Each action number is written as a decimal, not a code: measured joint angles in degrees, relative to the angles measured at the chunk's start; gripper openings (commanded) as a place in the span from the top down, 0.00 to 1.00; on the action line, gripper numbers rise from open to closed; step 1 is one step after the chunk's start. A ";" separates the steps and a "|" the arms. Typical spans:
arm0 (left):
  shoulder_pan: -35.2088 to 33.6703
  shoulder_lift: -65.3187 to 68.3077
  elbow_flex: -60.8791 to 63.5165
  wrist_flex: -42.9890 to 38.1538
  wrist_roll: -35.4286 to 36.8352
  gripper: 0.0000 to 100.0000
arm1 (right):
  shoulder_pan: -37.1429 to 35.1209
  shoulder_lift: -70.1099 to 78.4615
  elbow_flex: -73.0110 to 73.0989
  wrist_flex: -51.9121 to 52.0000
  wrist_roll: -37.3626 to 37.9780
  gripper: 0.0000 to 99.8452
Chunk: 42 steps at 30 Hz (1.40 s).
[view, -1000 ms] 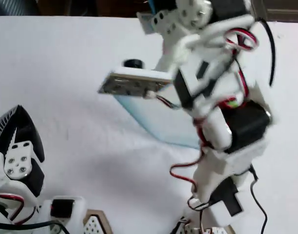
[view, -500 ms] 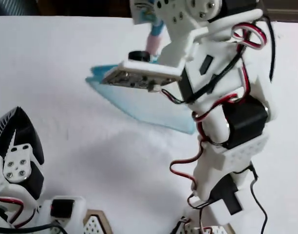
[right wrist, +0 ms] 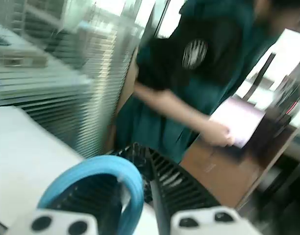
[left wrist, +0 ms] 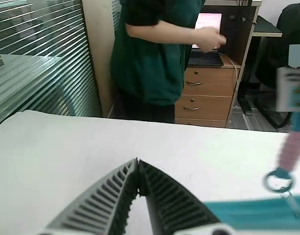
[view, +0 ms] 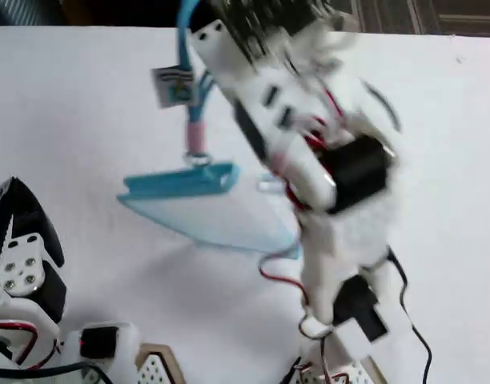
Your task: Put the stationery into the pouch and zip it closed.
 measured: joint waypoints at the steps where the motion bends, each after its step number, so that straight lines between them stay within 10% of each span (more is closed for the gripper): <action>1: 0.00 0.00 0.18 0.00 0.00 0.98 | 0.00 1.93 0.18 -1.05 -2.46 0.98; 10: 0.09 0.09 17.76 -4.22 0.00 0.93 | -2.55 7.47 -2.29 -4.04 -7.82 0.98; 19: 19.25 0.18 22.42 -7.30 10.02 0.78 | -2.46 8.00 -2.29 1.76 -4.22 0.98; 29: 1.76 4.57 17.67 -9.85 20.75 0.78 | -2.29 7.12 -2.37 7.56 0.79 0.98; 42: 1.32 22.95 16.79 -16.70 20.75 0.77 | -5.89 -4.13 -2.37 13.54 6.77 0.98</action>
